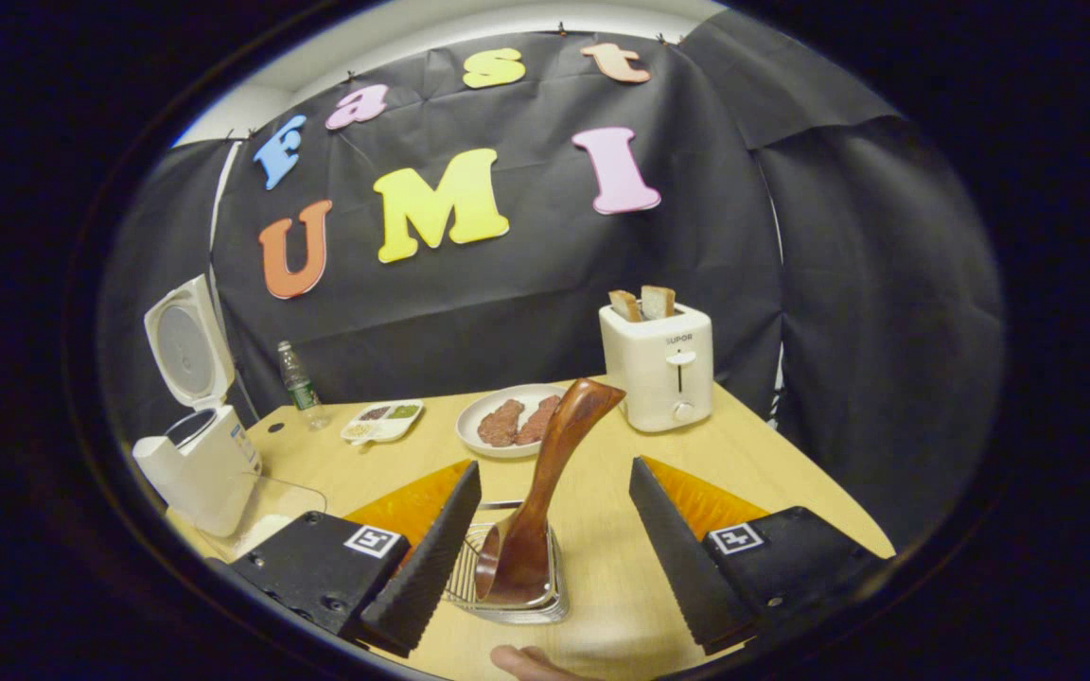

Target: Close the left gripper, press the button to open the rice cooker; take a wooden spoon from the chopstick holder with the right hand, scoop a spoonful of rice and pour it into the rice cooker, then put the wooden spoon back into the chopstick holder.

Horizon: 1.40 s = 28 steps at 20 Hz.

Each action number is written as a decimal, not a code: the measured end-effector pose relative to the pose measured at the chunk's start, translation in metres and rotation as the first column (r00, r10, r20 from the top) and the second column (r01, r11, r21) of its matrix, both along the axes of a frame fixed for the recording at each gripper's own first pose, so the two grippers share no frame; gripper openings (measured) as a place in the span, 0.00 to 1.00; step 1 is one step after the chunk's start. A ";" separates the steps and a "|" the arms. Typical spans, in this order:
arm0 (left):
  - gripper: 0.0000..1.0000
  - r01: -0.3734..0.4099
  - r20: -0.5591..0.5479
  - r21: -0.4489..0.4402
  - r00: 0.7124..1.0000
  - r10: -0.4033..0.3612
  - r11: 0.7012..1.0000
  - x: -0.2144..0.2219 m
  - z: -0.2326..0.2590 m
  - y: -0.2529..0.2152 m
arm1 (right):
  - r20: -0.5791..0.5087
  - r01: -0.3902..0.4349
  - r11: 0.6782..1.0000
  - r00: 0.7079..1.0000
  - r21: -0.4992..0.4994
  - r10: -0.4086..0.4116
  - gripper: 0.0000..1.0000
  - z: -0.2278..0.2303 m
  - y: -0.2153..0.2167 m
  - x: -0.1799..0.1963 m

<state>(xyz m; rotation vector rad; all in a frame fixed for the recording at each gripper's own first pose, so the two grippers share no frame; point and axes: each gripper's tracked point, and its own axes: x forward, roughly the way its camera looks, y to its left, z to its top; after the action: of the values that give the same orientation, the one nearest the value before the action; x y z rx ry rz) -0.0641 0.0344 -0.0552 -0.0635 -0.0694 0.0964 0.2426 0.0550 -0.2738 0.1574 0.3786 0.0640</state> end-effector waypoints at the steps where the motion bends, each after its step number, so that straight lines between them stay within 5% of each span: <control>1: 0.94 0.013 0.009 -0.002 1.000 -0.013 1.000 -0.004 0.002 -0.011 | -0.020 0.000 1.000 1.000 0.023 0.000 1.00 -0.005 -0.001 0.009; 3: 0.94 0.066 0.026 -0.002 0.997 -0.066 0.998 -0.011 0.007 -0.034 | -0.024 -0.040 0.998 0.999 0.057 0.041 1.00 -0.005 0.006 0.021; 4: 0.94 0.087 0.035 -0.006 0.996 -0.086 0.996 -0.014 0.009 -0.041 | -0.011 -0.047 0.996 0.999 0.073 0.048 0.89 -0.001 0.008 0.025; 5: 0.94 0.091 0.042 -0.014 0.995 -0.090 0.996 -0.015 0.012 -0.044 | -0.006 -0.029 0.997 1.000 0.065 0.029 0.95 -0.001 0.004 0.028; 8: 0.95 0.098 0.053 -0.028 0.994 -0.097 0.995 -0.022 0.013 -0.046 | -0.045 -0.036 0.993 0.998 0.115 0.041 0.67 -0.011 0.012 0.032; 9: 0.95 0.114 0.060 -0.025 0.992 -0.112 0.993 -0.028 0.012 -0.051 | -0.041 -0.042 0.989 0.998 0.145 0.048 0.69 -0.009 0.019 0.031; 10: 0.95 0.118 0.074 -0.032 0.991 -0.115 0.992 -0.031 0.012 -0.051 | -0.037 -0.030 0.989 0.999 0.147 0.036 0.47 -0.010 0.020 0.035; 12: 0.95 0.137 0.080 -0.058 0.988 -0.132 0.989 -0.035 0.008 -0.049 | -0.039 -0.057 0.982 0.997 0.182 0.065 0.23 -0.004 0.030 0.028; 17: 0.94 0.135 0.013 -0.101 0.991 -0.135 0.986 -0.026 -0.019 -0.030 | 0.034 -0.092 0.996 0.995 0.014 0.092 0.18 0.030 0.038 0.004; 23: 0.94 0.085 -0.006 -0.073 0.996 -0.086 0.994 -0.018 -0.023 -0.017 | 0.171 -0.070 0.997 0.982 -0.038 0.076 0.18 0.097 0.057 -0.025; 28: 0.94 0.129 -0.011 -0.033 0.992 -0.129 0.991 -0.018 -0.022 -0.037 | 0.279 -0.102 0.990 0.952 -0.095 0.125 0.18 0.151 0.103 -0.051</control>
<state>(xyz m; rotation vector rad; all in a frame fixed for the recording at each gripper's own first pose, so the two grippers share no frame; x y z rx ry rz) -0.0826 -0.0025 -0.0772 -0.0998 -0.0501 -0.0313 0.1913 0.1578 -0.1232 0.0461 0.1014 0.1828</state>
